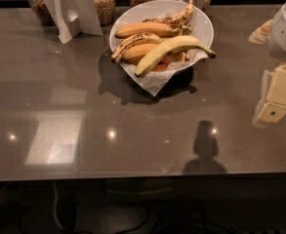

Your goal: Pick banana from white bowl

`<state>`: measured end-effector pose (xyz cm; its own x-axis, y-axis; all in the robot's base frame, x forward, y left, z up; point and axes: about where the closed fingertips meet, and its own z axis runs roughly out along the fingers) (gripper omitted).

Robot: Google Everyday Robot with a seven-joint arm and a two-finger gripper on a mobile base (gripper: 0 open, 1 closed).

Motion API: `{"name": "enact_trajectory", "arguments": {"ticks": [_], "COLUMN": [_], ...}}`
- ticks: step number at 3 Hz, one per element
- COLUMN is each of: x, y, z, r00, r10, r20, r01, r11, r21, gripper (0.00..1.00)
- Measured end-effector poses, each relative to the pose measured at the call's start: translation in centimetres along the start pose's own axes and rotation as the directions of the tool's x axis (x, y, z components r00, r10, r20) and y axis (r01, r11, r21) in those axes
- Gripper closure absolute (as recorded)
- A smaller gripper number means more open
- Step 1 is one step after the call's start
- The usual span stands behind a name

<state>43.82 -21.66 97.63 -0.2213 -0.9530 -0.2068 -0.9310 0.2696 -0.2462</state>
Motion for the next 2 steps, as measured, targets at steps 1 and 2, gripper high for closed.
{"name": "enact_trajectory", "arguments": {"ticks": [1, 2], "x": [-0.3, -1.7], "y": [-0.3, -1.8], "z": [-0.1, 0.3], "r00": [1.000, 0.998], "r10": [-0.004, -0.059], "r20": [0.004, 0.034], "r01": [0.004, 0.057], "r11": [0.9998, 0.9959], "r21": [0.018, 0.070], "gripper": [0.00, 0.00]}}
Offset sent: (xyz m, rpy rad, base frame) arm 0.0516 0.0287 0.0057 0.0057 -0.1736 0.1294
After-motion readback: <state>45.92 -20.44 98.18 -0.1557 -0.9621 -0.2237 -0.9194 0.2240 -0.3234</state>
